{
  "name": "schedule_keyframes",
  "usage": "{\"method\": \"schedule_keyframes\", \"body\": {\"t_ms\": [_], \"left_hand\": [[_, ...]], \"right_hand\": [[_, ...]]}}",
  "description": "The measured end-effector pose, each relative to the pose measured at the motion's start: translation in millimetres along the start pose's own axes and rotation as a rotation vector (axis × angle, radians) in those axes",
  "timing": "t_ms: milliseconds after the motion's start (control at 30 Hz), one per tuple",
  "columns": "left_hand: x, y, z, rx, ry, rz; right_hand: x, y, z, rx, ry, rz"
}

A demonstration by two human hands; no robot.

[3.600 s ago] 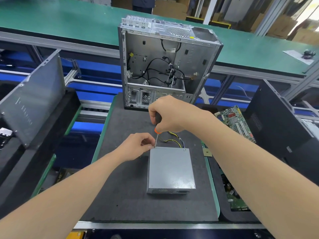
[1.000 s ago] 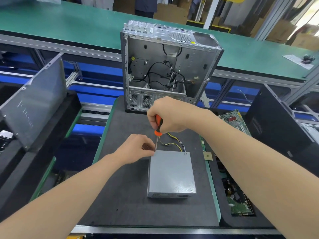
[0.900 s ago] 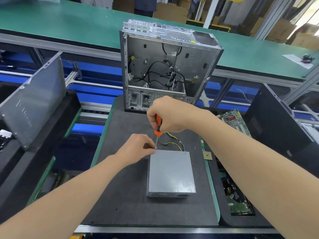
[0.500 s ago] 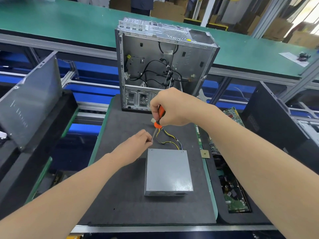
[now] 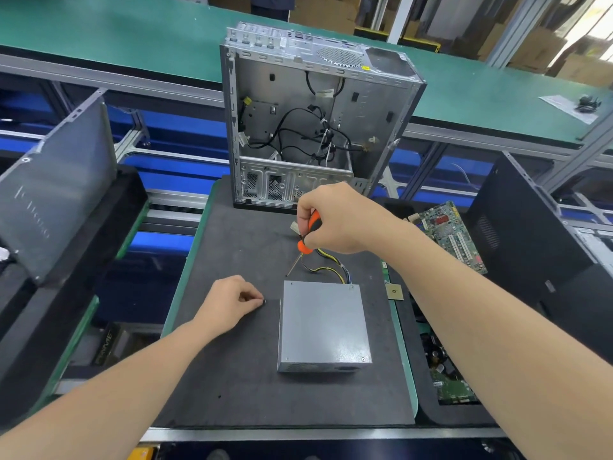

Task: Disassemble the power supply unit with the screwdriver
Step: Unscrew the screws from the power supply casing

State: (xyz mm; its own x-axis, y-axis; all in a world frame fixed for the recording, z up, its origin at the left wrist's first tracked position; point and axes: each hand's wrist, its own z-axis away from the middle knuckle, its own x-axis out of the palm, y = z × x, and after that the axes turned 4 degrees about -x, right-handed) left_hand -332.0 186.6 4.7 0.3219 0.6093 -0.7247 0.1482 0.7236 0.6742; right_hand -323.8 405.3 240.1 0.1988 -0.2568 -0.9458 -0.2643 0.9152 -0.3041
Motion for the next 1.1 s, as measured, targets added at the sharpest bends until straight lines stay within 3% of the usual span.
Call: {"method": "schedule_keyframes", "body": {"t_ms": [367, 533, 767, 1100], "left_hand": [[-1, 2, 5, -0.079, 0.018, 0.045], [-5, 26, 22, -0.053, 0.105, 0.116], [-26, 60, 65, 0.068, -0.249, 0.401], [-14, 49, 82, 0.11, -0.302, 0.394]], "right_hand": [[2, 8, 16, -0.018, 0.068, -0.049], [3, 4, 27, -0.055, 0.082, -0.054], [17, -13, 44, -0.149, 0.001, -0.062], [28, -34, 58, -0.115, -0.048, -0.037]]}}
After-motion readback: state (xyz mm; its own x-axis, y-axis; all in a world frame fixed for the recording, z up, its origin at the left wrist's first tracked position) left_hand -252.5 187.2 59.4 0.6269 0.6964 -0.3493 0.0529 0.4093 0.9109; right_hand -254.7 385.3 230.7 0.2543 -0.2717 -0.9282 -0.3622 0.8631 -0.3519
